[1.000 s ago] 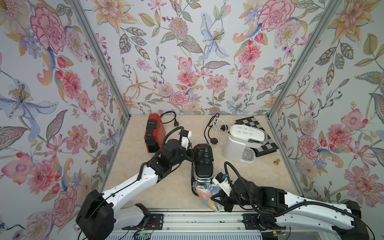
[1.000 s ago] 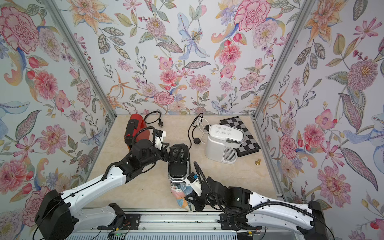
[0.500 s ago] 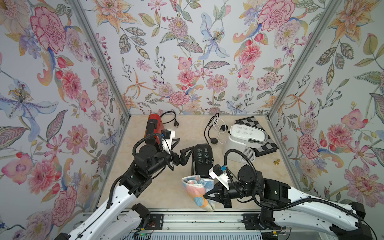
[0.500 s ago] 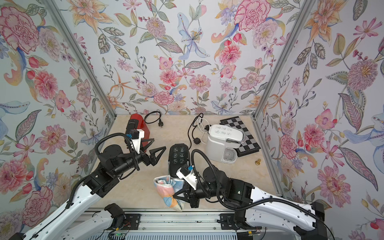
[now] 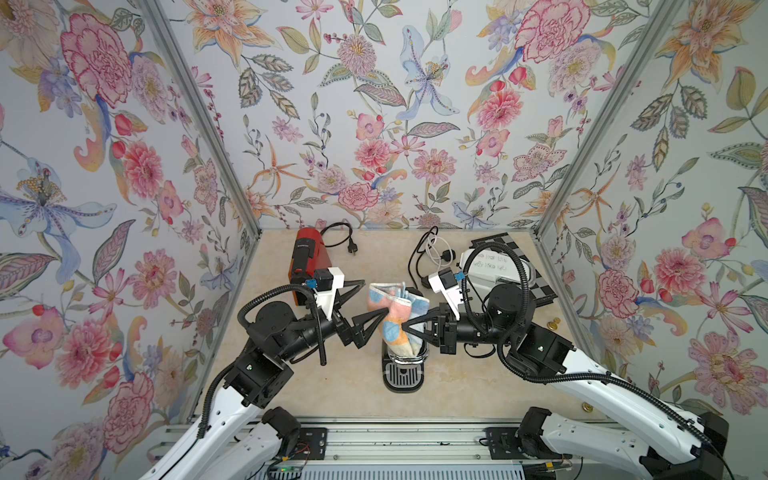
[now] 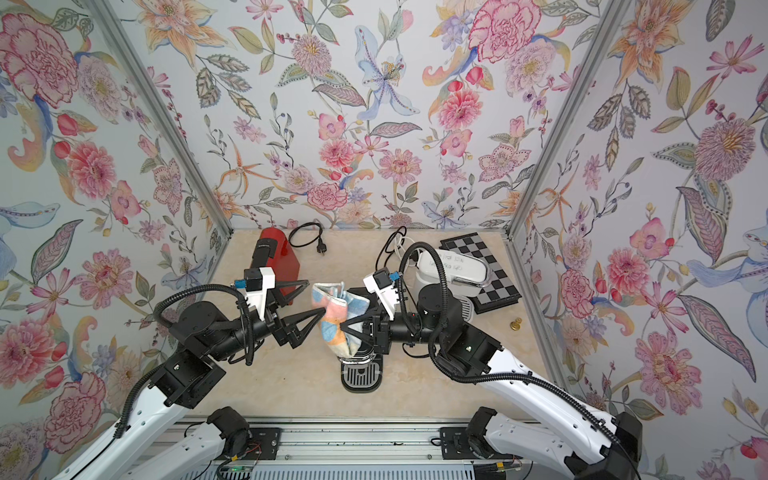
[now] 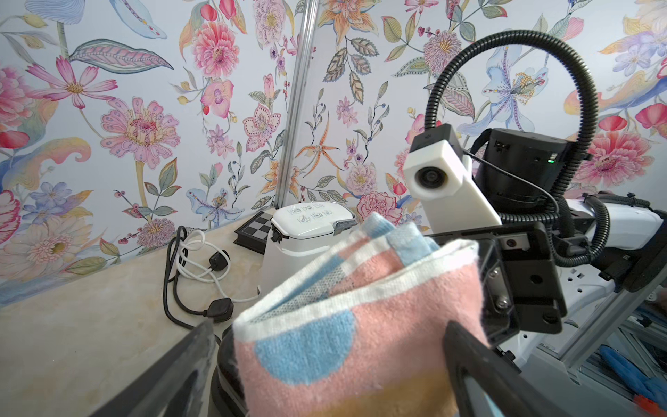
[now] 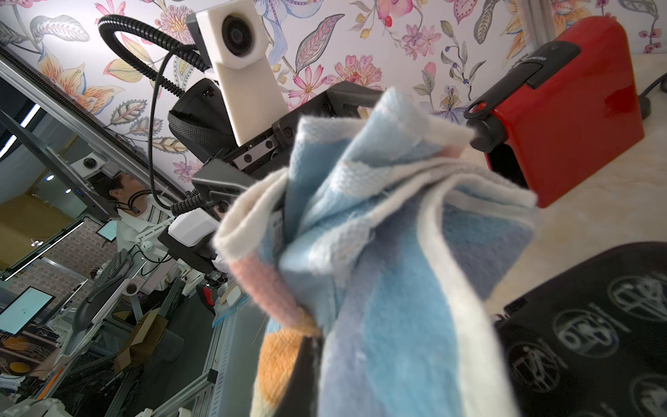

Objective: Wipe the surface of a coffee machine
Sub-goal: Adjust the cleaning item.

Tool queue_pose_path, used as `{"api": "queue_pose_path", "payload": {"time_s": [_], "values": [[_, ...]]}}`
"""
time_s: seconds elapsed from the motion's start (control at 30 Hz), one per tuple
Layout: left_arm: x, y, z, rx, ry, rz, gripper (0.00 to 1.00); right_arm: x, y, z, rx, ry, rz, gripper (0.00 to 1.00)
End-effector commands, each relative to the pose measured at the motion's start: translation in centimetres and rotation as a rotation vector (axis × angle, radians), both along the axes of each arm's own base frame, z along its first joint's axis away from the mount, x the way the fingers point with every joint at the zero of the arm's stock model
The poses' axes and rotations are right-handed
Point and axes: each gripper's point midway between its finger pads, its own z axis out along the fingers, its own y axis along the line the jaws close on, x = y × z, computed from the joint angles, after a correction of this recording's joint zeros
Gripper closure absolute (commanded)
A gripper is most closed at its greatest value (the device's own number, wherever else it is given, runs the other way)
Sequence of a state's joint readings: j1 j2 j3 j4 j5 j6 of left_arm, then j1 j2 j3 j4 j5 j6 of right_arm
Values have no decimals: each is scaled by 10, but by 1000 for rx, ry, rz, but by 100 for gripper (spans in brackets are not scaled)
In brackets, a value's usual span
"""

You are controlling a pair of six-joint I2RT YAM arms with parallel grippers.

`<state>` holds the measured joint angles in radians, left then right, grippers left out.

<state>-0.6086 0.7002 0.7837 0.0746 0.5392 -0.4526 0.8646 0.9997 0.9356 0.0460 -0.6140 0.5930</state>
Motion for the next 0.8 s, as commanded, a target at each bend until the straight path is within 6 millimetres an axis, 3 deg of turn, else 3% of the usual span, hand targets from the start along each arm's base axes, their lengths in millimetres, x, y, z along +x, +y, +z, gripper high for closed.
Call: {"api": "queue_pose_path", "payload": {"time_s": [0.0, 0.1, 0.33, 0.77], "values": [[-15, -1, 15, -40, -54, -68, 1, 13, -7, 26, 72, -49, -44, 100], [-21, -10, 14, -52, -36, -143, 1, 22, -11, 28, 76, -60, -68, 100], [-19, -22, 2, -65, 3, -209, 1, 21, -4, 42, 122, -76, -23, 100], [-8, -24, -10, -50, 25, -164, 2, -1, 5, 49, 146, -81, 60, 100]]}}
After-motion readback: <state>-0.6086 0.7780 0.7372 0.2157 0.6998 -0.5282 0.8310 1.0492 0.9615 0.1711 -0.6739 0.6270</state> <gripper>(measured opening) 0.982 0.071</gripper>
